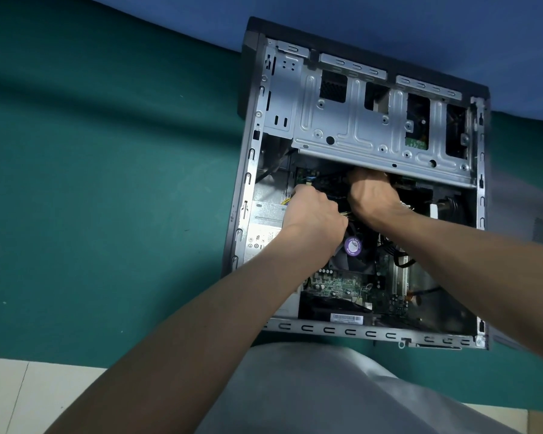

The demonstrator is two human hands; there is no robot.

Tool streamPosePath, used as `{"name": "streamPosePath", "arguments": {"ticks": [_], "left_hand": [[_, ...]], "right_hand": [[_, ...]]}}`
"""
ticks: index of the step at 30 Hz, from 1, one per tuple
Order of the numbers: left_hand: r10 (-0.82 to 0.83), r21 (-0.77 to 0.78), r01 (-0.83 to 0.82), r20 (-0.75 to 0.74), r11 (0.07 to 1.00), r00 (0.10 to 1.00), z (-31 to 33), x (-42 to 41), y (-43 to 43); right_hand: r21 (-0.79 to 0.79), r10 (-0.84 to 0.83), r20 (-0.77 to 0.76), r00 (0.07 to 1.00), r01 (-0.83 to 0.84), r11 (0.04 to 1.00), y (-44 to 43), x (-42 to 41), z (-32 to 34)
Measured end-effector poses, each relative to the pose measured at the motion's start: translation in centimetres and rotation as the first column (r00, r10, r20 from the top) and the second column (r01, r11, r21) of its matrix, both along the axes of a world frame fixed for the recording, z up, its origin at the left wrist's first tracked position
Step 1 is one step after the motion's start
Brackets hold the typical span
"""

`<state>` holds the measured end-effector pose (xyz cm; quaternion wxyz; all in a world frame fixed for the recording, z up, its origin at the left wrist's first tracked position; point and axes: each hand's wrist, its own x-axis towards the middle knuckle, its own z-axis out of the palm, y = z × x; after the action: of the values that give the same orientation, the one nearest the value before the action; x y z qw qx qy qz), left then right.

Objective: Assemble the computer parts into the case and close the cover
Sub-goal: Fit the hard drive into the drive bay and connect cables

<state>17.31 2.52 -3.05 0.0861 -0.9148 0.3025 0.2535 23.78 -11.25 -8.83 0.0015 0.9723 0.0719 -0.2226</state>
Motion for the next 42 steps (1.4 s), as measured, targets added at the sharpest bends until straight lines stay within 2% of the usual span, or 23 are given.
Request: {"name": "streamPosePath", "arguments": {"ticks": [12,15,18,21,22,24,25,26,28,29,31,32,33,34,36,39,42], "left_hand": [[0.031,0.012,-0.030,-0.025,0.999,0.999,0.2,0.1,0.0],[0.063,0.017,-0.063,-0.032,0.998,0.997,0.3,0.2,0.1],[0.118,0.014,-0.118,-0.024,0.993,0.993,0.4,0.1,-0.1],[0.157,0.031,-0.157,-0.012,0.987,0.987,0.5,0.2,-0.6],[0.182,-0.001,-0.182,-0.010,0.983,0.983,0.7,0.2,-1.1],[0.310,-0.165,-0.315,-0.055,0.935,0.949,0.9,0.1,-2.5],[0.422,-0.276,-0.443,-0.133,0.853,0.897,1.1,0.0,-3.6],[0.535,-0.367,-0.597,-0.265,0.713,0.802,1.4,-0.1,-4.9],[0.636,-0.416,-0.855,-0.578,0.310,0.512,2.0,-0.2,-7.6],[0.625,-0.393,-0.915,-0.692,0.095,0.362,2.1,-0.2,-9.0],[0.524,-0.288,-0.911,-0.846,-0.297,0.097,2.5,0.1,-11.4],[0.426,-0.201,-0.865,-0.905,-0.459,-0.015,2.6,0.4,-12.4],[0.316,-0.111,-0.805,-0.944,-0.583,-0.099,2.9,0.7,-13.4],[0.223,-0.035,-0.745,-0.963,-0.666,-0.154,3.2,1.1,-14.1],[0.122,0.056,-0.673,-0.969,-0.737,-0.215,3.7,1.9,-15.0],[0.070,0.119,-0.643,-0.963,-0.757,-0.261,3.7,2.8,-15.7],[-0.008,0.158,-0.587,-0.968,-0.794,-0.249,3.2,3.9,-16.0]], "right_hand": [[-0.044,-0.021,-0.006,1.000,0.021,0.999,2.3,-1.4,1.2],[-0.010,0.044,0.022,0.999,-0.043,0.999,1.7,-3.3,2.5],[0.193,0.147,0.121,0.982,-0.168,0.967,-0.3,-5.8,4.3],[0.342,0.140,0.281,0.950,-0.236,0.910,-3.5,-7.6,6.6],[0.362,0.108,0.348,0.931,-0.240,0.901,-4.8,-8.0,7.3],[0.348,0.024,0.456,0.890,-0.203,0.915,-7.3,-8.3,7.9],[0.327,-0.022,0.491,0.871,-0.161,0.931,-8.7,-8.4,8.1],[0.311,-0.062,0.512,0.856,-0.117,0.943,-10.0,-8.3,8.1],[0.328,-0.115,0.497,0.860,-0.064,0.942,-12.1,-8.3,7.7],[0.365,-0.121,0.479,0.870,-0.072,0.928,-12.9,-8.5,7.4],[0.472,-0.150,0.468,0.871,-0.103,0.875,-13.8,-9.0,6.7],[0.536,-0.189,0.466,0.864,-0.106,0.838,-13.9,-9.2,6.5],[0.603,-0.243,0.459,0.855,-0.099,0.791,-14.1,-9.3,6.4],[0.673,-0.308,0.442,0.843,-0.084,0.735,-14.3,-9.4,6.5],[0.776,-0.454,0.406,0.794,-0.037,0.630,-15.2,-9.1,6.5],[0.837,-0.656,0.327,0.680,0.113,0.535,-18.4,-7.9,5.9],[0.785,-0.704,0.134,0.698,0.359,0.505,-21.5,-5.8,4.3]]}}
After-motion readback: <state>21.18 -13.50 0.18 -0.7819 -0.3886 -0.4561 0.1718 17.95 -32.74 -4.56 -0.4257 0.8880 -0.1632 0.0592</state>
